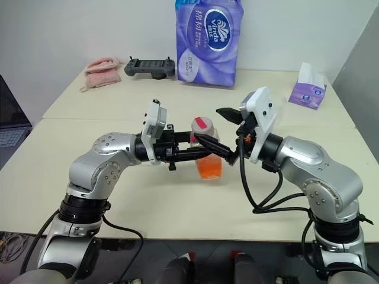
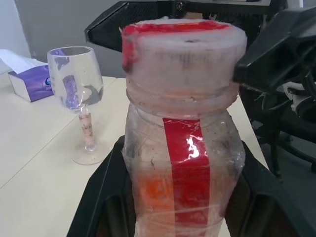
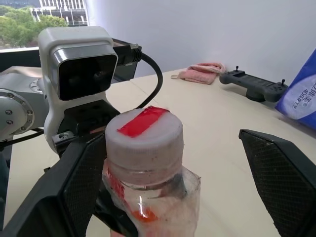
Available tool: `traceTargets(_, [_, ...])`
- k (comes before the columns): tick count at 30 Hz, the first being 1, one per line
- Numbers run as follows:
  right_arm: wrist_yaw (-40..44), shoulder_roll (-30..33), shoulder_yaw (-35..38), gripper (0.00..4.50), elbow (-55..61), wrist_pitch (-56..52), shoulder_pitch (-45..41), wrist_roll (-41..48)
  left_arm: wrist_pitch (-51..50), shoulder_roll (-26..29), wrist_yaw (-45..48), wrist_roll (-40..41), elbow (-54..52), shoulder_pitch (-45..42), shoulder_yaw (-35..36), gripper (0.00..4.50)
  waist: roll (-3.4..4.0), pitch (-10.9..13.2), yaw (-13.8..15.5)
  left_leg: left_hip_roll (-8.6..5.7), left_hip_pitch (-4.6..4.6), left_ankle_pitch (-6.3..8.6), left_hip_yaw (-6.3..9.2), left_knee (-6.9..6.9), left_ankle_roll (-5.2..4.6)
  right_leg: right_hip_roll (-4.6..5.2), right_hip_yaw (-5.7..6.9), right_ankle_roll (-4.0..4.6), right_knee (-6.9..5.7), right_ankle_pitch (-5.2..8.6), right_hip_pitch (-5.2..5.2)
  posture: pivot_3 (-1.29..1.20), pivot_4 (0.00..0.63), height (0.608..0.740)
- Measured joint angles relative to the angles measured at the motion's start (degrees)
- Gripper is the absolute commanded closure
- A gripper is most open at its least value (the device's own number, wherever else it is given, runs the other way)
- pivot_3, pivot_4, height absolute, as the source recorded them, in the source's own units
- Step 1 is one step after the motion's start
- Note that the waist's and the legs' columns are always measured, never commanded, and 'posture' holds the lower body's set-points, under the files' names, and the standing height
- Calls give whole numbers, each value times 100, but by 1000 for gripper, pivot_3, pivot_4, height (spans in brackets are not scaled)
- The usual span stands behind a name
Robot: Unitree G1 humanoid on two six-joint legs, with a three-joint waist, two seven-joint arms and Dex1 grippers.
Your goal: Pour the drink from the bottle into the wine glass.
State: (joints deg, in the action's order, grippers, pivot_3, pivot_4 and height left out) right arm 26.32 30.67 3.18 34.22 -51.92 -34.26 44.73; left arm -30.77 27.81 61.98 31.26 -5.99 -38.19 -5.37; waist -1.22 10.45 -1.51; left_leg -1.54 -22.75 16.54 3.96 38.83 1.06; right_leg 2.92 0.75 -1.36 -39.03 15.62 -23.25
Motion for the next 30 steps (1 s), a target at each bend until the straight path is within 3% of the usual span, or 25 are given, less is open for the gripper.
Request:
traceTargets(13, [155,345,218,34,174,-121,225,612,21,14,10,-1,22,0,4,2690,0,0,-1,1,0,1,-1,0,-2,0,0,0,0,0,0,0,150,740])
traceTargets(20, [-211,-323,-194,34,45,-69,-252,550,30,-9,6,-16,115,-2,-4,2690,0,0,-18,3,1,-3,1,-1,4,-1,0,0,-2,0,-1,0,150,740])
traceTargets(30, [-312,-574,-410,34,-143,56,-286,296,26,17,-3,-16,107,1,-1,2690,0,0,-6,0,0,-2,0,0,3,1,-1,0,-1,0,-1,0,150,740])
